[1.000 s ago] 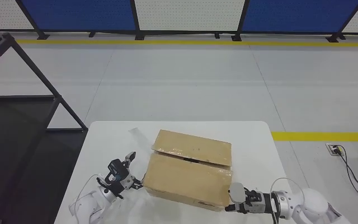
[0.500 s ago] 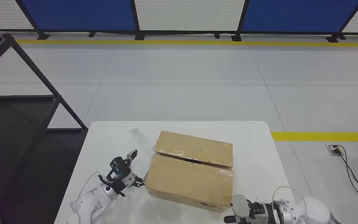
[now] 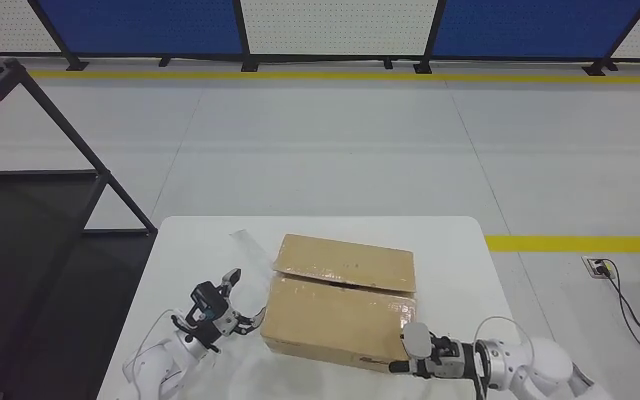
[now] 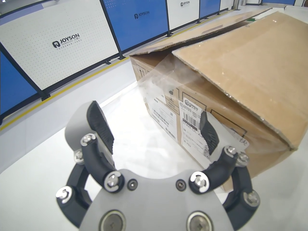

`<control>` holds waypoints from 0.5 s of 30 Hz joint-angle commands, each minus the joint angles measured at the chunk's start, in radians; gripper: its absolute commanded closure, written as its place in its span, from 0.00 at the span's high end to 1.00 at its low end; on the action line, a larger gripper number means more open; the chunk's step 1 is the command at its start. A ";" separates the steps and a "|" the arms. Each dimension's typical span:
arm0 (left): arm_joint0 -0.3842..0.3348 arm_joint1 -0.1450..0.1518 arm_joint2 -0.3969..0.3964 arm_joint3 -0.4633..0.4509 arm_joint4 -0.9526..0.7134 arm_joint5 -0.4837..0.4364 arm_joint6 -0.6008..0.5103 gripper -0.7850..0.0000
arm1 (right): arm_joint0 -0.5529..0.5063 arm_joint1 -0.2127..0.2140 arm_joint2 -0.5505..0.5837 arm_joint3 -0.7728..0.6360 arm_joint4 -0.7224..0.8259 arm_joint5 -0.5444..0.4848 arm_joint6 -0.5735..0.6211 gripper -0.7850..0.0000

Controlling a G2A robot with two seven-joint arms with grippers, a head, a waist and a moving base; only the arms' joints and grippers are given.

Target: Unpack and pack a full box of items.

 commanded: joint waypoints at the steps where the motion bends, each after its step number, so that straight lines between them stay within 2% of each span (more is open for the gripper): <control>1: 0.003 0.001 -0.002 0.000 -0.002 0.003 0.004 1.00 | 0.013 -0.004 -0.006 0.008 -0.006 -0.002 0.009 1.00; 15: 0.021 0.005 -0.019 -0.003 -0.016 0.014 0.022 1.00 | 0.082 -0.023 -0.043 0.028 -0.099 -0.041 0.100 1.00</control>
